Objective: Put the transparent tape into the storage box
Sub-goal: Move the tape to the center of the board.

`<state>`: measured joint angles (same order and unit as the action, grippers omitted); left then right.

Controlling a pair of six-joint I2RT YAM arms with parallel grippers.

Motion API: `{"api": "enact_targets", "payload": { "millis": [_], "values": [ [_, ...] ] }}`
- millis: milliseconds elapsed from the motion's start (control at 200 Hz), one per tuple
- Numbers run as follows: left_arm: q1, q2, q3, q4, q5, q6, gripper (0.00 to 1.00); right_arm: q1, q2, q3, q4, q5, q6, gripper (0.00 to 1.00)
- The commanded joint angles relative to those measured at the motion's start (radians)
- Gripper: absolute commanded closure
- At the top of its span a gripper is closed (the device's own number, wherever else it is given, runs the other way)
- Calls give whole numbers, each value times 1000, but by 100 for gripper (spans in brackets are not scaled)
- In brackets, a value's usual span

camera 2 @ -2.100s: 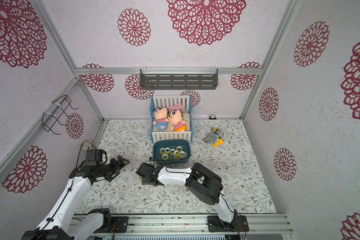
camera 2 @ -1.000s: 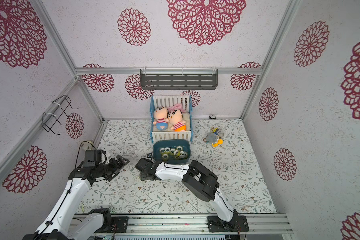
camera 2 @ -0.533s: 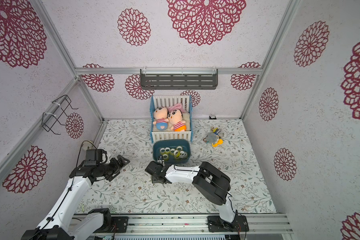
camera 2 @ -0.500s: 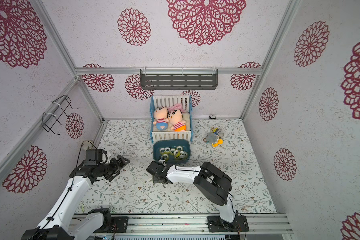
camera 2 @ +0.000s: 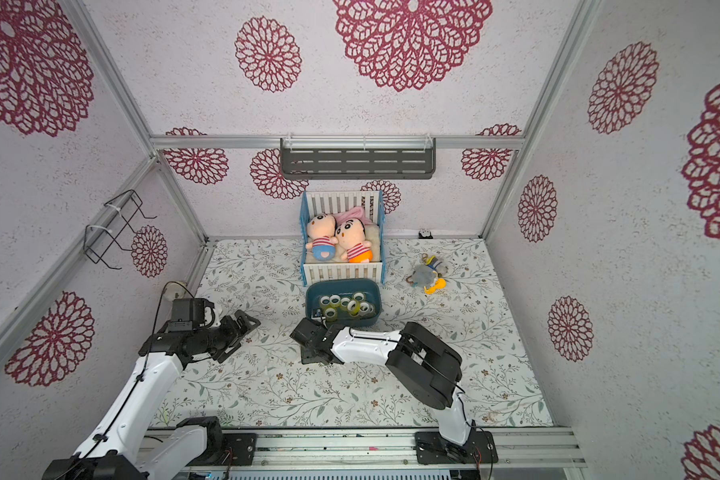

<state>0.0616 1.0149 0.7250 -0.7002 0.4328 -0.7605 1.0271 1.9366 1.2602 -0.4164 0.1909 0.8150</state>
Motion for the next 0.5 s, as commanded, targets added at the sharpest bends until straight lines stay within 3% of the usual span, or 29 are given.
{"api": "enact_targets", "payload": {
  "millis": [0, 495],
  "values": [
    [9, -9, -5, 11, 6, -1, 3, -15, -52, -35, -1, 34, -4, 35],
    [8, -20, -11, 11, 4, -6, 3, -35, -199, -197, 135, -22, -31, 35]
  ]
}}
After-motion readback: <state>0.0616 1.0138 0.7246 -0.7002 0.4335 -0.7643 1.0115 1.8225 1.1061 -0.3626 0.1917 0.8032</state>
